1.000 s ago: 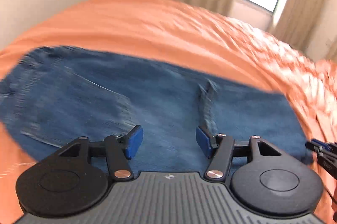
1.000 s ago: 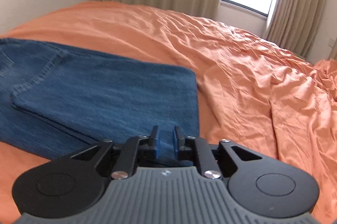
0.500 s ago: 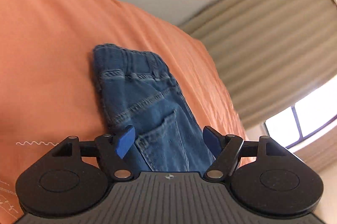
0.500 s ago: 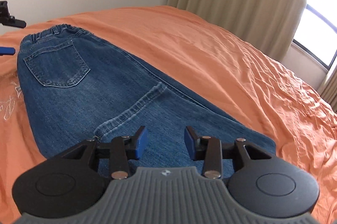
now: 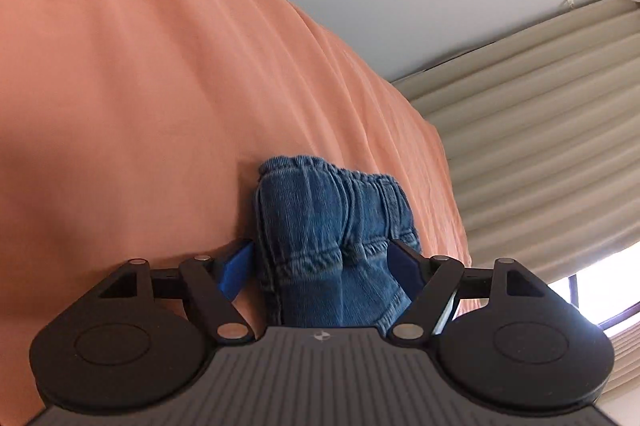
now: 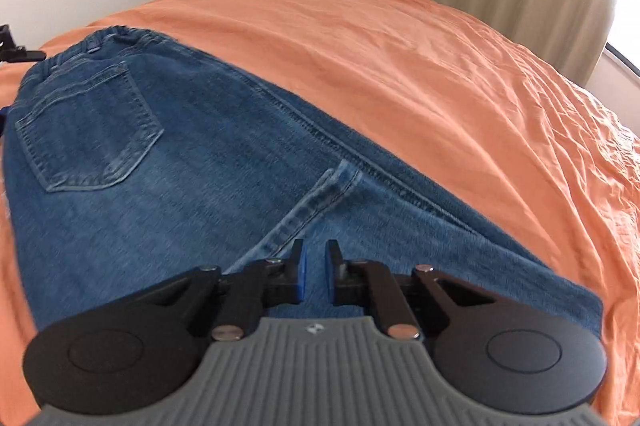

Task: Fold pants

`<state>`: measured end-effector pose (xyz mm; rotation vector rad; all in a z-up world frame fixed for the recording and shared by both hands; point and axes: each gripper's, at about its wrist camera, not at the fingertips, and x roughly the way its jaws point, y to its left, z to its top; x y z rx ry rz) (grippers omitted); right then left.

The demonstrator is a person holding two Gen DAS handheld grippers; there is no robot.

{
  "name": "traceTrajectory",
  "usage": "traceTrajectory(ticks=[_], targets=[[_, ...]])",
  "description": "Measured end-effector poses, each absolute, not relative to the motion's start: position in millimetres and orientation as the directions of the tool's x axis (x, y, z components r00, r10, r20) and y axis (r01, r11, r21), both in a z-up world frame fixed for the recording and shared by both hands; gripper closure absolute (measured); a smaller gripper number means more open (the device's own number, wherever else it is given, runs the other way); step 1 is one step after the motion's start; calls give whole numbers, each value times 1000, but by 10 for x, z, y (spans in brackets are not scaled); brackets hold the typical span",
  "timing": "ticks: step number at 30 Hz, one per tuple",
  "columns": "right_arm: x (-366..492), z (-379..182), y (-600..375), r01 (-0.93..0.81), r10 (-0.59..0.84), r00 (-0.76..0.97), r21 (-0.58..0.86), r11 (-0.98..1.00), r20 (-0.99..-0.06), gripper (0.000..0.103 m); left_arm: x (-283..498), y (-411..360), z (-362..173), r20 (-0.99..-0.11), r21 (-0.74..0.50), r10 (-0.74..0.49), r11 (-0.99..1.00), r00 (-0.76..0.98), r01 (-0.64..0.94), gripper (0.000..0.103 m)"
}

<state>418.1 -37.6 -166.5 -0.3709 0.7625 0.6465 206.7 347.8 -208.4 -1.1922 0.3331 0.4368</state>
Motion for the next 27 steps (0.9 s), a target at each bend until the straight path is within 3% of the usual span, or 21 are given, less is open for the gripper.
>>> traceTrajectory(ticks=[5, 8, 10, 12, 15, 22, 27], targets=[[4423, -1785, -272, -657, 431, 498, -3, 754, -752, 103, 2249, 3532, -2201, -461, -802, 145, 353, 875, -481, 21], [4468, -1891, -213, -655, 416, 484, -3, 756, -770, 103, 2306, 3601, -2228, -467, -796, 137, 365, 874, -483, 33], [4481, -1927, -200, -645, 416, 476, 13, 764, -775, 103, 2313, 3609, -2215, -462, -806, 119, 358, 879, -472, 46], [4494, -1918, -201, -634, 417, 473, 28, 773, -776, 103, 2285, 3607, -2186, -467, -800, 130, 359, 874, -481, 68], [4412, -1808, -261, -616, 433, 487, 53, 786, -758, 103, 2261, 3607, -2082, -445, -810, 124, 368, 887, -458, 82], [3870, -1412, -733, -595, 478, 532, 93, 798, -699, 103, 2302, 3176, -1351, -350, -778, 132, 510, 927, -367, 84], [3541, -1179, -1299, -543, 479, 580, 125, 830, -659, 103, 2481, 2326, -587, -288, -611, 120, 741, 950, -279, 84]])
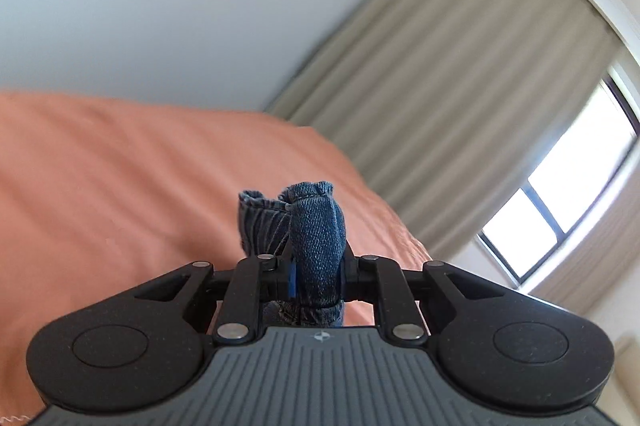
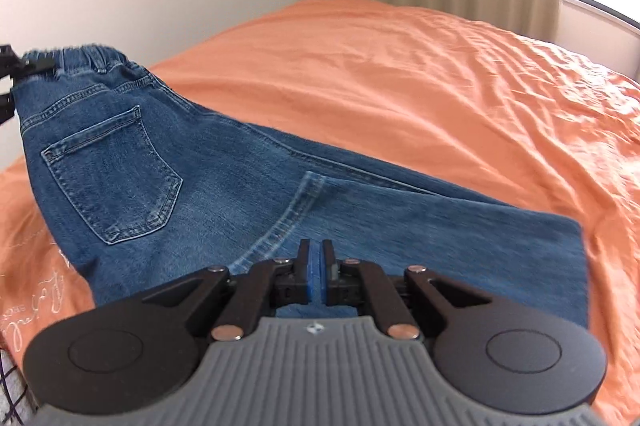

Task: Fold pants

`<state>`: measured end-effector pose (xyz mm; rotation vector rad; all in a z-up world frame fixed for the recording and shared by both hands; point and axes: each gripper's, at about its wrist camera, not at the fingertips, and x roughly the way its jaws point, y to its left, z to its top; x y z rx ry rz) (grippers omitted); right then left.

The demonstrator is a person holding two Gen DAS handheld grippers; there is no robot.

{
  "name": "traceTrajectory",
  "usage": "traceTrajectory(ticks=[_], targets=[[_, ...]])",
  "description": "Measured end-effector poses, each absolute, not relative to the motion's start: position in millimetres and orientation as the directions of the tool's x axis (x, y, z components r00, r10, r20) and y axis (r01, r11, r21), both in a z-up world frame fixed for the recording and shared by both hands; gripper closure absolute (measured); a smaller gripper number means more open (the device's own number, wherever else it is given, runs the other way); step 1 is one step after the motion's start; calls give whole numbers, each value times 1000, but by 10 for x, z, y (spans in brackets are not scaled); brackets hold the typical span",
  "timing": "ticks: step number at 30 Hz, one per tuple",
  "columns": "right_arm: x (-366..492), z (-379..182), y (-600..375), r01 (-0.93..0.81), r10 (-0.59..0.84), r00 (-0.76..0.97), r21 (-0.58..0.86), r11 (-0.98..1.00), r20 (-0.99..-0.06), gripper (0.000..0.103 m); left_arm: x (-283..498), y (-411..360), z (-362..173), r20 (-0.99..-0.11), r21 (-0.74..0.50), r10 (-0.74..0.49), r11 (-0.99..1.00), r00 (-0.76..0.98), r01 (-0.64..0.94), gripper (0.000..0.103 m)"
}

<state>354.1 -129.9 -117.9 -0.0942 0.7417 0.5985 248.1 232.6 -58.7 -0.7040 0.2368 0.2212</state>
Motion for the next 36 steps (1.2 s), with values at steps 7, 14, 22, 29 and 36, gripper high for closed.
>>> traceTrajectory(ticks=[7, 14, 22, 29, 36], targets=[[3164, -1098, -2094, -445, 461, 623, 198, 873, -632, 103, 2839, 792, -195, -267, -312, 28, 943, 963, -114, 84], [2856, -1317, -2691, -343, 439, 631, 278, 897, -640, 103, 3177, -481, -724, -399, -103, -83, 994, 913, 45, 85], [2672, -1564, -3048, -273, 451, 619, 362, 891, -643, 103, 2862, -1333, -1391, -613, 21, -138, 981, 778, 190, 83], [2664, -1572, -3084, -252, 463, 612, 397, 883, -641, 98, 2934, -996, -1291, -687, -265, -382, 924, 618, 277, 40], [2861, -1295, -2949, -281, 505, 626, 432, 857, -594, 71, 2930, -551, -894, -585, -351, -444, 893, 678, 282, 40]])
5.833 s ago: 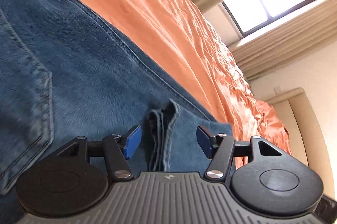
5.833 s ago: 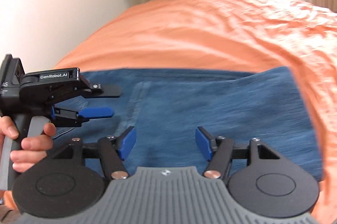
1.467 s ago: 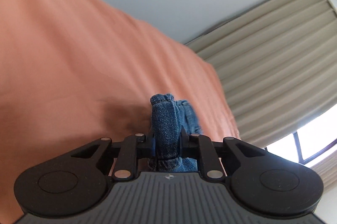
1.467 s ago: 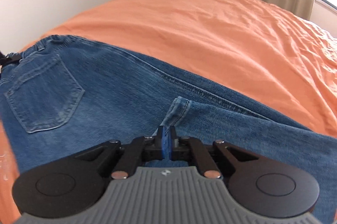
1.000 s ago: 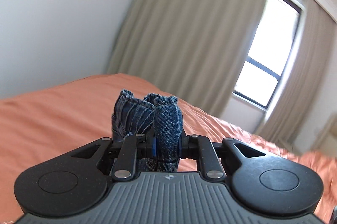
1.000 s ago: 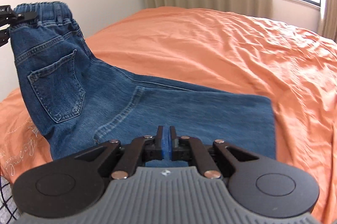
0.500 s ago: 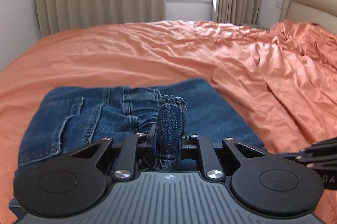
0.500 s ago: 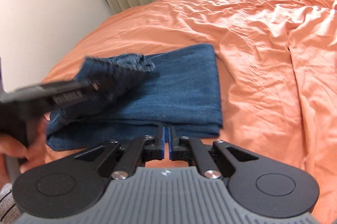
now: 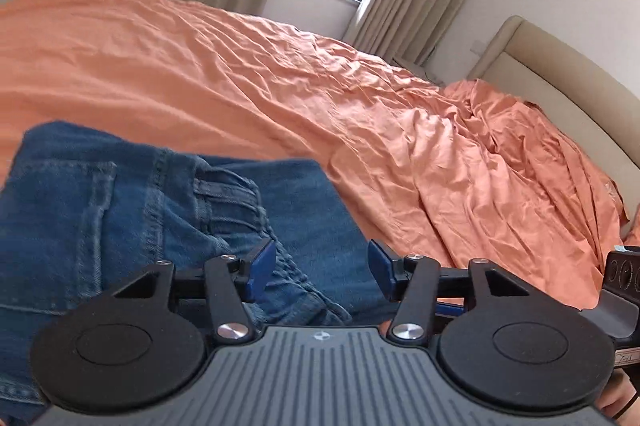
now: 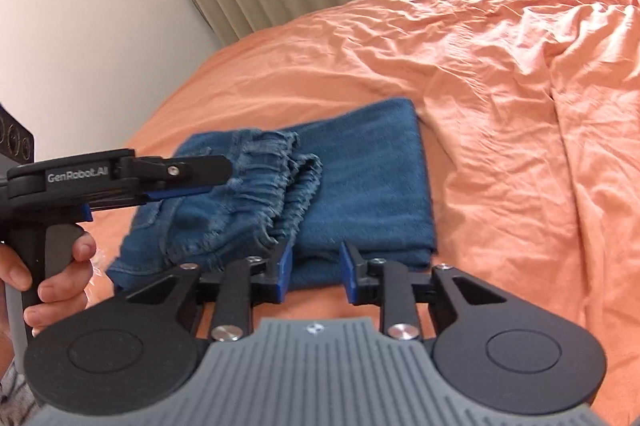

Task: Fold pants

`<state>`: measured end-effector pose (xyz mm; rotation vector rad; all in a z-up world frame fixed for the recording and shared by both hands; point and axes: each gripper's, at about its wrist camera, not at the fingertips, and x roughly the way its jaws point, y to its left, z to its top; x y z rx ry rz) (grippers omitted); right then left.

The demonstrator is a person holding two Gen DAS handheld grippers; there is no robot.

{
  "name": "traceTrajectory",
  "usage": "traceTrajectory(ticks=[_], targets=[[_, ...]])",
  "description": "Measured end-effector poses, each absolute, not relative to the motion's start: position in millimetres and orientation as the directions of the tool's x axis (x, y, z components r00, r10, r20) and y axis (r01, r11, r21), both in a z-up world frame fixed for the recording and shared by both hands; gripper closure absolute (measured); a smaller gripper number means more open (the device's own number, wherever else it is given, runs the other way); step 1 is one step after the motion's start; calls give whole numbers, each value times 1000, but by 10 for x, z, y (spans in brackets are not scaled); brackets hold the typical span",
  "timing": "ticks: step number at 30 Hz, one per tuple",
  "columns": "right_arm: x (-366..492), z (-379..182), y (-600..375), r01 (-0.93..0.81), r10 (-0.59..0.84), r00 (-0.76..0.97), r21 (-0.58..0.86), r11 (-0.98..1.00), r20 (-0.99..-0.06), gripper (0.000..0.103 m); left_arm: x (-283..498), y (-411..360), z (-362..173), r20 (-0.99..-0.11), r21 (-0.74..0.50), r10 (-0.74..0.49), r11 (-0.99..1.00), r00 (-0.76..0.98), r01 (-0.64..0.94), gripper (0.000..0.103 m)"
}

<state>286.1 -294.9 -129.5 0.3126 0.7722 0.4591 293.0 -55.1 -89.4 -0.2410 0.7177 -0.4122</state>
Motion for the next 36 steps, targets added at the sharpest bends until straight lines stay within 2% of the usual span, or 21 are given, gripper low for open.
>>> traceTrajectory(ticks=[1, 2, 7, 9, 14, 17, 20, 22, 25, 28, 33, 36], targets=[[2915, -1270, -2907, -283, 509, 626, 436, 854, -591, 66, 2941, -464, -859, -586, -329, -416, 907, 695, 264, 40], [2988, -1245, -2846, -288, 520, 623, 446, 847, -585, 65, 2984, -374, -834, -590, -291, -369, 927, 719, 236, 40], [3455, -1312, -2560, -273, 587, 581, 544, 793, -564, 65, 3155, 82, -871, -632, -109, -113, 992, 766, 57, 42], [3689, -1413, -2482, -235, 596, 564, 581, 779, -571, 65, 3181, 217, -930, -618, -71, -51, 997, 784, 9, 43], [4127, -1689, -2392, -142, 632, 506, 667, 732, -586, 64, 3281, 521, -1127, -617, -116, -46, 993, 785, -33, 43], [4285, -1877, -2368, -84, 643, 473, 696, 713, -602, 60, 3358, 691, -1219, -628, -168, -63, 984, 776, -57, 43], [4378, -2036, -2374, -32, 679, 462, 754, 656, -571, 59, 3405, 801, -1240, -624, -221, -93, 973, 776, -61, 43], [4403, -2038, -2350, -31, 685, 466, 764, 645, -560, 81, 3408, 855, -1214, -607, -239, -98, 969, 789, -64, 43], [4370, -1783, -2221, -119, 633, 491, 674, 729, -598, 91, 3388, 948, -1174, -578, -242, -78, 967, 812, -79, 43], [4328, -1363, -2077, -211, 606, 529, 599, 772, -594, 95, 3362, 1065, -1166, -561, -267, -59, 957, 826, -113, 43], [4274, -474, -1934, -358, 628, 593, 533, 767, -505, 96, 3264, 1204, -1086, -527, -324, -53, 935, 848, -142, 48], [4337, -187, -2060, -334, 568, 655, 483, 809, -499, 97, 3206, 1199, -1020, -506, -338, -77, 934, 859, -115, 48]])
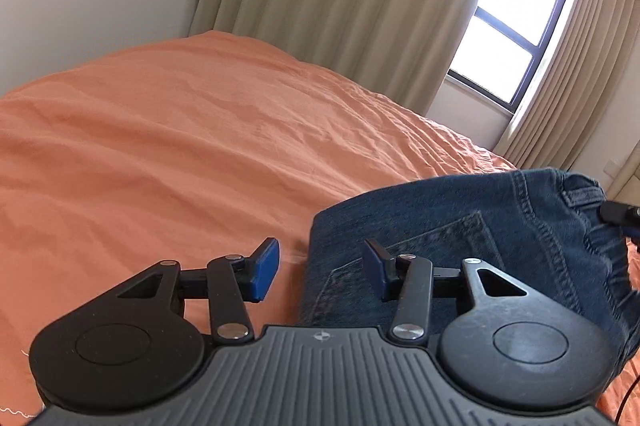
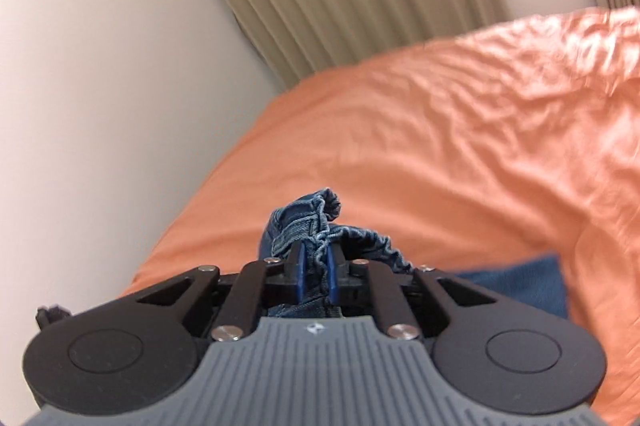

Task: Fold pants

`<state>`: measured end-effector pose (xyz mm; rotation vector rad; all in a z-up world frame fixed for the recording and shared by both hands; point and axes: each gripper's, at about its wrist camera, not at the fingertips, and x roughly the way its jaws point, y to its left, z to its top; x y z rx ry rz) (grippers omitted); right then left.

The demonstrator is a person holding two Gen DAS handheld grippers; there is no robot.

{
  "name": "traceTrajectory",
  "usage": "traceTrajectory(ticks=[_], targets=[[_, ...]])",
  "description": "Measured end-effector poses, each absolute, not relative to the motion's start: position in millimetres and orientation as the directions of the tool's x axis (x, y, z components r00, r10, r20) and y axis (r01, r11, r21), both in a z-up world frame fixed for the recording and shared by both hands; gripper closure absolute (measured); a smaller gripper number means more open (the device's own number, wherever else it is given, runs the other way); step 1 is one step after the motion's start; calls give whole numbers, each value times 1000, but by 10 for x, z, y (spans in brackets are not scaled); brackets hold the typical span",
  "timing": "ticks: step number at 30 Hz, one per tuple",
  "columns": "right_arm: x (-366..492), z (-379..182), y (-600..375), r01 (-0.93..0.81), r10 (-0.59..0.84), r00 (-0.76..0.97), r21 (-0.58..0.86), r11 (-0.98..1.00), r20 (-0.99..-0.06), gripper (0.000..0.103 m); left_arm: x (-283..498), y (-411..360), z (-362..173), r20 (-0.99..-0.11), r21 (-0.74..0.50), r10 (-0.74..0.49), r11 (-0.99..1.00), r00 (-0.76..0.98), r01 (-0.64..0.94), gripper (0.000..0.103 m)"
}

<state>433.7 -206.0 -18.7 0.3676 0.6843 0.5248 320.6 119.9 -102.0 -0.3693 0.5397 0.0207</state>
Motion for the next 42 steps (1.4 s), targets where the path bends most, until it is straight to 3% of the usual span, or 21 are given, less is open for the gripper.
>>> traceTrajectory(ticks=[3, 8, 15, 18, 21, 24, 32, 42], targets=[[4467, -342, -2318, -232, 470, 674, 440, 867, -570, 97, 3202, 1131, -1022, -511, -320, -98, 944, 854, -83, 48], [4504, -1181, -2827, -29, 359, 614, 434, 900, -703, 98, 3276, 970, -1093, -536, -283, -137, 959, 833, -24, 49], [4634, -1813, -2997, 50, 335, 576, 441, 896, -746, 99, 3335, 760, -1212, -566, -236, -183, 970, 804, 55, 49], [4657, -1857, -2958, 48, 307, 579, 407, 912, -755, 95, 3342, 674, -1264, -582, -204, -181, 976, 793, 72, 49], [4534, -1684, -2923, 13, 282, 608, 364, 931, -742, 84, 3303, 619, -1281, -600, -190, -187, 978, 778, 89, 49], [4195, -1482, -2985, -24, 287, 666, 366, 930, -688, 81, 3189, 567, -1255, -604, -168, -189, 980, 774, 108, 49], [3206, -1398, -2986, -91, 272, 777, 326, 941, -568, 81, 2789, 257, -1008, -633, -56, -178, 981, 753, 184, 49], [3160, -1612, -2988, -111, 317, 767, 372, 922, -557, 80, 2228, -50, -1265, -757, 220, -41, 924, 652, 312, 40]])
